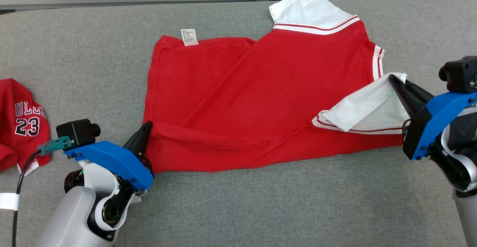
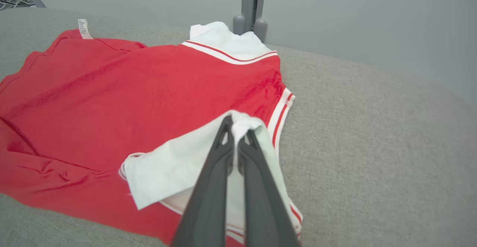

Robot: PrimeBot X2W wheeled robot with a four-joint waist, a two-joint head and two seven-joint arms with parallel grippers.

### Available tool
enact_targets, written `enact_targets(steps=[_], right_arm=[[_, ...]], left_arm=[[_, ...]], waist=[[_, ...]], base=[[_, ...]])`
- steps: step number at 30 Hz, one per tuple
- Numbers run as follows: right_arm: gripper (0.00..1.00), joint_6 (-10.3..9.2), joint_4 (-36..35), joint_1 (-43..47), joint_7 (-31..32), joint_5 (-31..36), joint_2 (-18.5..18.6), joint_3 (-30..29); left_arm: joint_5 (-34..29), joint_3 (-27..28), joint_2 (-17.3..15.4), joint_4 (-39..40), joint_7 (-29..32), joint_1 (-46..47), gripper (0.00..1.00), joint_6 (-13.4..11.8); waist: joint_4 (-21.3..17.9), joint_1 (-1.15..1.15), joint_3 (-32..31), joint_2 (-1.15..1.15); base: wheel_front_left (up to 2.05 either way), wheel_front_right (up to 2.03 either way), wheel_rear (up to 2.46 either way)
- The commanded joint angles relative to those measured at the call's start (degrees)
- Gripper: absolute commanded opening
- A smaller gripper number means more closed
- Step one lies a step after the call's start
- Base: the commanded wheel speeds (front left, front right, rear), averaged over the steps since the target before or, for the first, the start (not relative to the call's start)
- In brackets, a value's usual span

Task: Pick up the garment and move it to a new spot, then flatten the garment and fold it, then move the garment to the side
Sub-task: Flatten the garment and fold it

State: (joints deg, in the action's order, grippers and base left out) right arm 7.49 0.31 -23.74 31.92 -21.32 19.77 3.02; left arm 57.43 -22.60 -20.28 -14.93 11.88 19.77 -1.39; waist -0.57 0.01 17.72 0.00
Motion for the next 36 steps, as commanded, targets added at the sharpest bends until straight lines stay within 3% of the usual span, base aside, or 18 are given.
enact_targets(steps=[1, 27, 28, 29, 30, 31, 36], right_arm=[[0.0, 0.01, 1.02, -1.72, -1.47, -0.02, 0.37, 0.71], [0.0, 0.01, 10.85, -5.11, -10.31, 6.25, -3.75, -3.27], [0.95, 0.02, 11.12, -5.25, -10.75, 6.38, -3.8, -2.94], [1.0, 0.02, 11.52, -5.31, -11.33, 6.04, -4.1, -2.66], [1.0, 0.01, 12.02, -5.29, -11.7, 5.71, -4.09, -2.41], [1.0, 0.02, 12.29, -5.27, -12.2, 5.73, -3.84, -1.92], [1.0, 0.02, 13.45, -5.09, -15.06, 5.0, -3.43, -0.84]], left_arm=[[-0.58, 0.08, 0.24, -0.82, -1.04, 1.4, 0.0, 0.39], [-1.53, -0.39, 2.67, -7.8, -5.49, 2.36, 0.0, 0.05], [-1.6, -0.43, 2.75, -7.97, -5.64, 2.57, 0.0, 0.13], [-1.8, -0.48, 2.79, -8.21, -5.86, 2.72, 0.25, 0.18], [-2.08, -0.61, 2.83, -8.42, -6.15, 2.81, 0.76, 0.3], [-2.12, -0.78, 2.87, -8.71, -6.28, 2.76, 1.0, 0.3], [-3.59, -1.13, 2.55, -9.51, -8.33, 1.76, 1.0, -0.09]], waist=[[0.35, -0.01, 0.48, 0.0], [1.62, -0.01, -0.19, 0.0], [1.64, -0.01, -0.32, 0.0], [1.65, -0.01, -0.45, 0.0], [1.67, -0.01, -0.64, 0.0], [1.68, -0.01, -0.88, 0.0], [1.63, -0.01, -2.6, 0.0]], base=[[0.0, 0.0, 0.0], [0.0, 0.0, 0.0], [0.0, 0.0, 0.0], [0.0, 0.0, 0.0], [0.0, 0.0, 0.0], [0.0, 0.0, 0.0], [0.0, 0.0, 0.0]])
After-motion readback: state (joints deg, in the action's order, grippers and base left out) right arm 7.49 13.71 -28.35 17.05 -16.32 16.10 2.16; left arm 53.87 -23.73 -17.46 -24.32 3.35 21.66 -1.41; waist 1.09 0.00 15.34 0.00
